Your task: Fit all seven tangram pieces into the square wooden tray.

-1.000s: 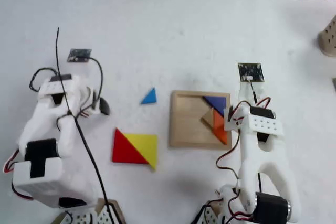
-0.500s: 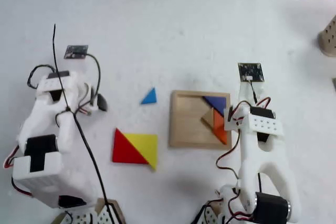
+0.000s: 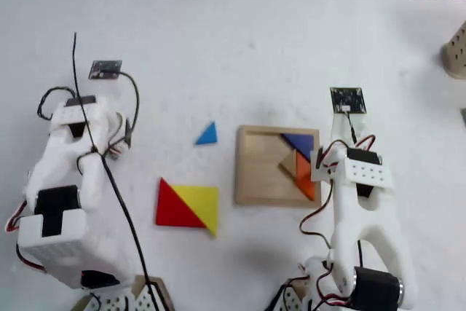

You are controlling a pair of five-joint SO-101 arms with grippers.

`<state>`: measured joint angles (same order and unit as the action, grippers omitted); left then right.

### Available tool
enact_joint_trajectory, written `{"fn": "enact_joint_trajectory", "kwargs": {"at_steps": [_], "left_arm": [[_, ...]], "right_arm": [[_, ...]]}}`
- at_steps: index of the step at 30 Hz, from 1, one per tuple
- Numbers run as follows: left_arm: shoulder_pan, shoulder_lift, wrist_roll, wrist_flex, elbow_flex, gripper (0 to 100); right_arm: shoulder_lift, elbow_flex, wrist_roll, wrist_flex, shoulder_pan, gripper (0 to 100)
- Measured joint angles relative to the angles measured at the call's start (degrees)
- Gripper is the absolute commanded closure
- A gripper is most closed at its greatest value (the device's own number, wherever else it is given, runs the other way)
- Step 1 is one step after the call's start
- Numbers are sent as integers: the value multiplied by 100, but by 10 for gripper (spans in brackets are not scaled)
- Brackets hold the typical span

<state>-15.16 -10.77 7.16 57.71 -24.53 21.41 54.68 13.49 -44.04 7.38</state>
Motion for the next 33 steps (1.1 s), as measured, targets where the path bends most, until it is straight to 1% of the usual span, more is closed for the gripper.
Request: {"fn": "enact_joint_trajectory", "kwargs": {"at_steps": [3, 5, 9, 14, 17, 20, 22, 25, 27, 30, 33], "left_arm": [[281, 185, 0, 624, 158, 980], [563, 475, -62, 800, 158, 980], [1187, 1477, -466, 853, -88, 980], [2136, 2673, -554, 853, -677, 980], [2655, 2936, -554, 853, -765, 980], [2954, 2963, -554, 826, -809, 980], [3130, 2963, -563, 624, -809, 980], [3569, 2963, -369, 202, -809, 980], [3965, 2963, -264, -88, -809, 980], [4545, 2840, -325, -466, -809, 980], [4765, 2295, -545, -905, -765, 973]], "right_arm": [[0, 0, 0, 0, 9, 978], [0, 0, 9, 0, 114, 978], [0, 0, 9, 0, 352, 978], [35, 0, 9, -9, 800, 978], [44, 79, 9, -53, 1248, 977], [44, 158, 9, -53, 1811, 974], [44, 158, 9, -53, 2154, 974], [44, 290, 26, -53, 2400, 974], [44, 343, 273, -53, 2453, 974], [44, 404, 527, -53, 2453, 974], [44, 431, 580, -35, 2470, 974]]}}
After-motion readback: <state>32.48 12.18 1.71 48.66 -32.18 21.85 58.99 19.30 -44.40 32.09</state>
